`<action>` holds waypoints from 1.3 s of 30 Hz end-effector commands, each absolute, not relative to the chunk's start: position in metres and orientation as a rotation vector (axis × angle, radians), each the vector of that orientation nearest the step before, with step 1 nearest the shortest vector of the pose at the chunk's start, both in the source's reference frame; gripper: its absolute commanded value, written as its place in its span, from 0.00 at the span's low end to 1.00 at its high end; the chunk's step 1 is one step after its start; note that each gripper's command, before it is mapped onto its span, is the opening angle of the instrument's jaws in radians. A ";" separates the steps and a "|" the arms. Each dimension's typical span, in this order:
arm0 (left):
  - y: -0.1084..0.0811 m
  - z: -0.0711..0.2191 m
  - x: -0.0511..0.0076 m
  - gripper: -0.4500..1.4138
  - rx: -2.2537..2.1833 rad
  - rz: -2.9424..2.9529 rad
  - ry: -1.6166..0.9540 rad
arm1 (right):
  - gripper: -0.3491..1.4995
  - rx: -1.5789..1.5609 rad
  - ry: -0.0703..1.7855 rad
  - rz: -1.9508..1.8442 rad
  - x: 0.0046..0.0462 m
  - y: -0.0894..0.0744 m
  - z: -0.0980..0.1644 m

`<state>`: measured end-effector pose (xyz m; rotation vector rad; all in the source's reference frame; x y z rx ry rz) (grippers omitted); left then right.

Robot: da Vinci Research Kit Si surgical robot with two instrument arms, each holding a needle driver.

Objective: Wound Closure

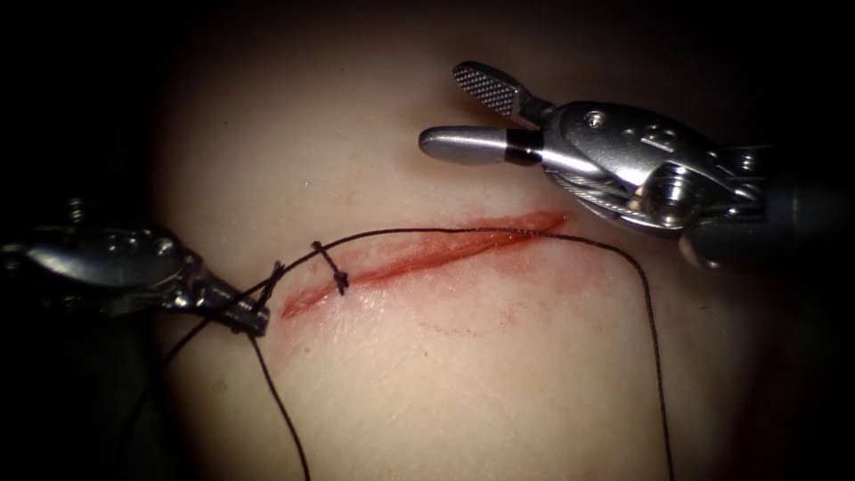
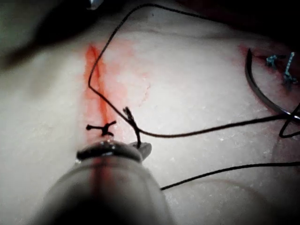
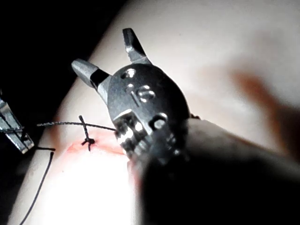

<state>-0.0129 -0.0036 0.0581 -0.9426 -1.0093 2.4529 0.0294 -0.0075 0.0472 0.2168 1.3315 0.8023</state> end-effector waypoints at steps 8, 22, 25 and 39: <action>-0.005 0.062 -0.0114 0.00 -0.681 2.828 -0.852 | 0.73 0.216 1.334 0.801 0.0304 -0.007 0.047; 0.002 0.061 -0.0058 0.00 0.287 3.040 -0.220 | 0.73 0.215 1.334 0.800 0.0304 -0.008 0.047; 0.004 0.060 -0.0054 0.00 0.236 2.938 -0.118 | 0.73 0.215 1.334 0.800 0.0304 -0.008 0.047; 0.009 0.062 -0.0068 0.11 0.210 2.967 0.059 | 0.73 0.210 1.334 0.798 0.0308 -0.008 0.047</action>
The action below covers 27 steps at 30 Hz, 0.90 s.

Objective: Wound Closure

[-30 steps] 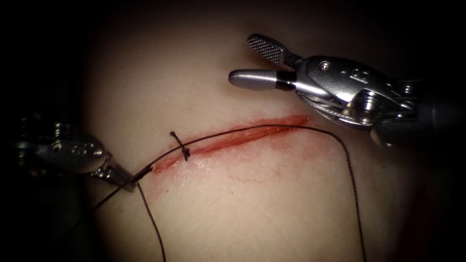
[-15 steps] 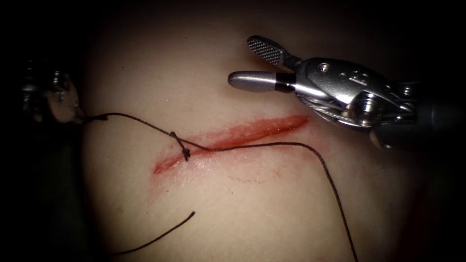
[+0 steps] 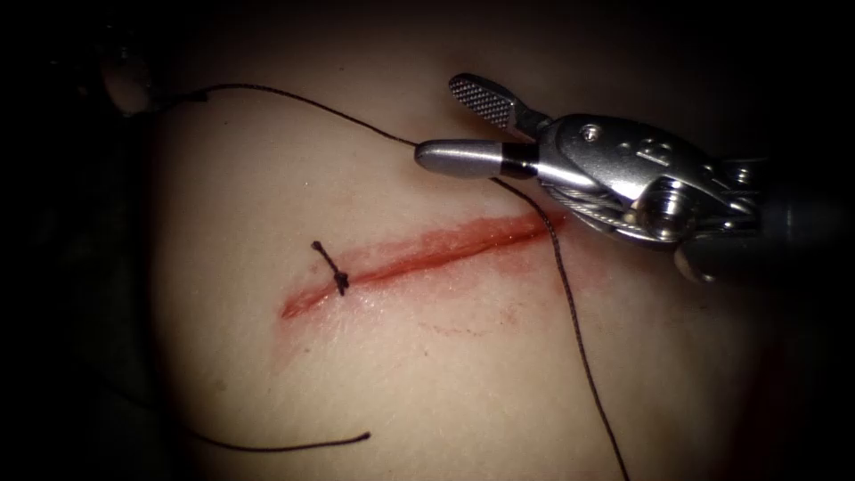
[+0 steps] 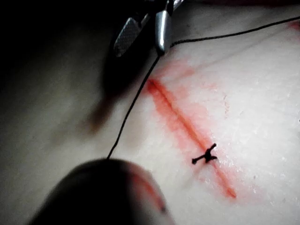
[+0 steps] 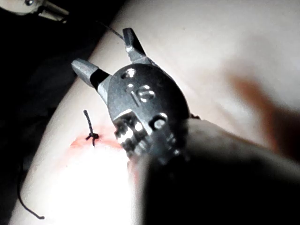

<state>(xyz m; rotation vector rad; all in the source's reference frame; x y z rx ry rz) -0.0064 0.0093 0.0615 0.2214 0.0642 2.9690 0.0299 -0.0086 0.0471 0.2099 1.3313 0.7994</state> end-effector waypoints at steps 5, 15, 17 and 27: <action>0.008 0.065 -0.0093 0.28 -0.141 2.966 -0.208 | 0.73 0.207 1.334 0.797 0.0309 -0.009 0.047; 0.005 0.069 -0.0125 0.90 -0.271 3.132 -0.339 | 0.74 0.205 1.334 0.796 0.0310 -0.009 0.047; 0.005 0.069 -0.0124 0.94 -0.366 3.159 -0.348 | 0.74 0.205 1.334 0.796 0.0310 -0.009 0.047; 0.008 0.063 -0.0109 0.99 -0.576 3.060 -0.331 | 0.76 0.207 1.334 0.796 0.0308 -0.009 0.047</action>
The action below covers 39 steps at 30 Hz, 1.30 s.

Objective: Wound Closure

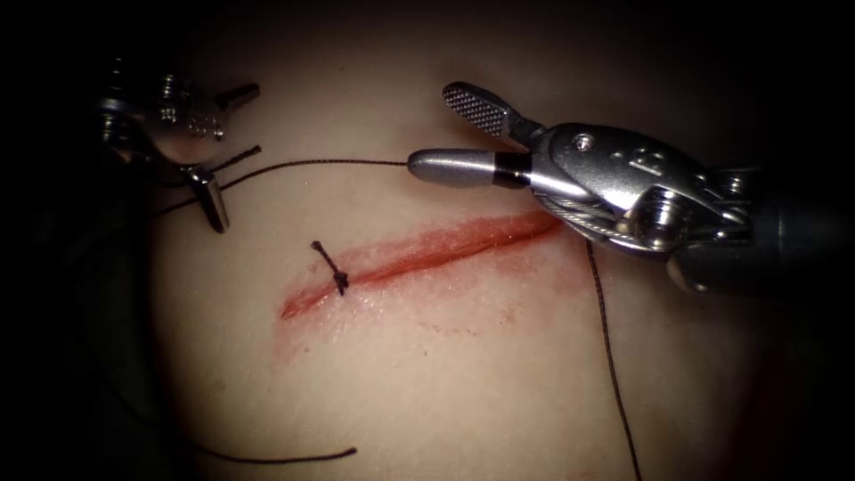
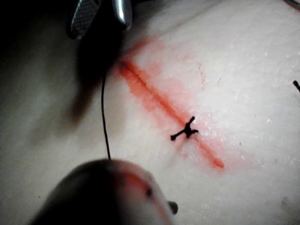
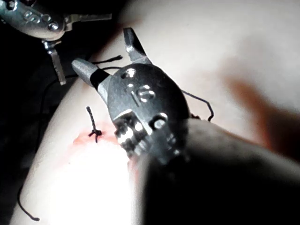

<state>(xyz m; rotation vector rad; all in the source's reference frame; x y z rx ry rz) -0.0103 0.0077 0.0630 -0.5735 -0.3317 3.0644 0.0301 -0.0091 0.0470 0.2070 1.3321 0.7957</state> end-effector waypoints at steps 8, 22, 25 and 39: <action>0.009 0.056 -0.0110 0.69 -0.676 2.798 -0.249 | 0.75 0.227 1.339 0.820 0.0281 -0.007 0.046; -0.002 0.049 -0.0270 0.38 -0.786 1.954 -0.826 | 0.71 0.170 1.375 0.942 0.0166 -0.001 0.043; -0.005 0.051 -0.0302 0.40 -0.844 1.810 -1.002 | 0.75 0.137 1.364 0.958 0.0161 -0.001 0.043; -0.008 0.067 -0.0378 0.58 -1.181 1.756 -1.002 | 0.72 0.156 1.377 0.934 0.0174 -0.002 0.043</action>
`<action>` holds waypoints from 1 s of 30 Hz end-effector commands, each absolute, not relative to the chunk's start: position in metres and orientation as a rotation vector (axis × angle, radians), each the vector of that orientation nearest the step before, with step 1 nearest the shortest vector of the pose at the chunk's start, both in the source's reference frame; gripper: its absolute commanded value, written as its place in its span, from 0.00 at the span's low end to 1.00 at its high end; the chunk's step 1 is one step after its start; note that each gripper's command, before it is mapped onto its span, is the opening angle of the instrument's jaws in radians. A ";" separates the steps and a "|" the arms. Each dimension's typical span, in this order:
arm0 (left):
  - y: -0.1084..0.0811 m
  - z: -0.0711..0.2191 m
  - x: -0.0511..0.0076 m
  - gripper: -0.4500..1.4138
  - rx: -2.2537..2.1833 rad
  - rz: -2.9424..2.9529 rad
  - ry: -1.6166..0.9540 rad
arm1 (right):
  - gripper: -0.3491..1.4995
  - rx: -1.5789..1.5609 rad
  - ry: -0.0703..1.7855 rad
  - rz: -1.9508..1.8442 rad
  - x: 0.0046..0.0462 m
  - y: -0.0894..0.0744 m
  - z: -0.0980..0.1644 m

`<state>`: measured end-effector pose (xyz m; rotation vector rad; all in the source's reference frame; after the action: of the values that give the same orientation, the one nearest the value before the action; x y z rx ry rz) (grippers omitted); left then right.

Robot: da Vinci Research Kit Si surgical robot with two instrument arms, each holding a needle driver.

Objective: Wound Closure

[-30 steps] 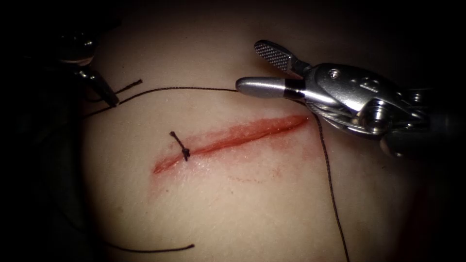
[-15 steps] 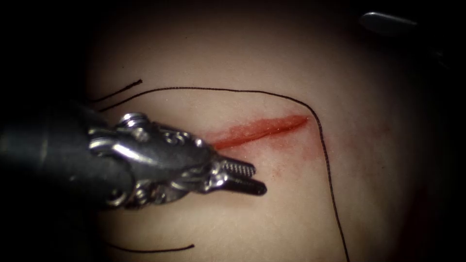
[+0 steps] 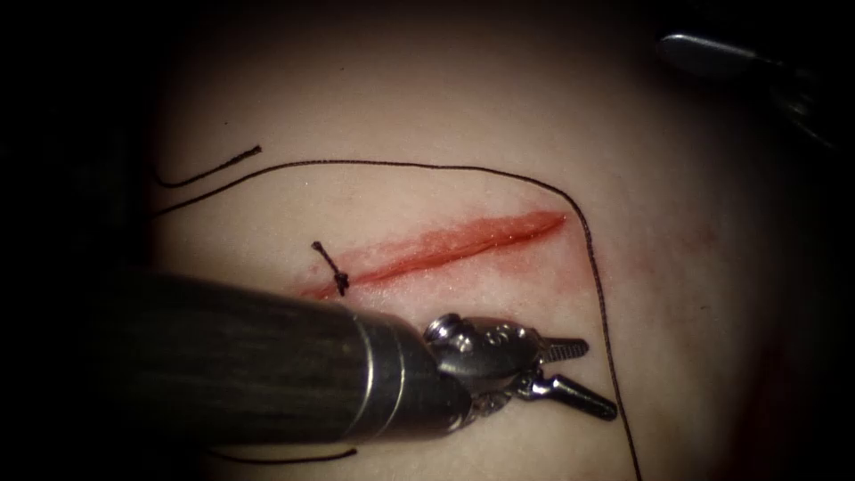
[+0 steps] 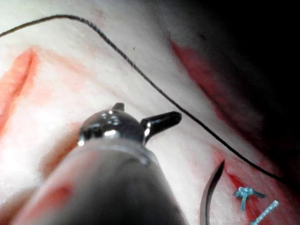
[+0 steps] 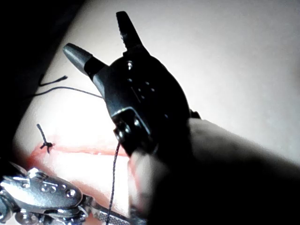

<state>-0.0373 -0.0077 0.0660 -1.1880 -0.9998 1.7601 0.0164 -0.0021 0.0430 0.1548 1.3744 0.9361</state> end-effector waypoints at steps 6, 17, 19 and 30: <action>-0.008 0.068 -0.0384 0.58 -1.100 1.668 -1.084 | 0.72 0.155 1.377 0.935 0.0175 -0.002 0.043; -0.009 0.065 -0.0389 0.38 -1.168 1.514 -1.418 | 0.72 0.158 1.378 0.932 0.0175 -0.002 0.043; -0.009 0.065 -0.0383 0.38 -1.166 1.518 -1.432 | 0.72 0.160 1.380 0.929 0.0175 -0.002 0.043; -0.009 0.065 -0.0359 0.46 -0.987 1.704 -1.451 | 0.72 0.166 1.386 0.924 0.0177 -0.002 0.043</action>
<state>-0.0354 -0.0083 0.0647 -0.9860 -1.4484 1.7044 0.0169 -0.0026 0.0427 0.1667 1.3821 0.9244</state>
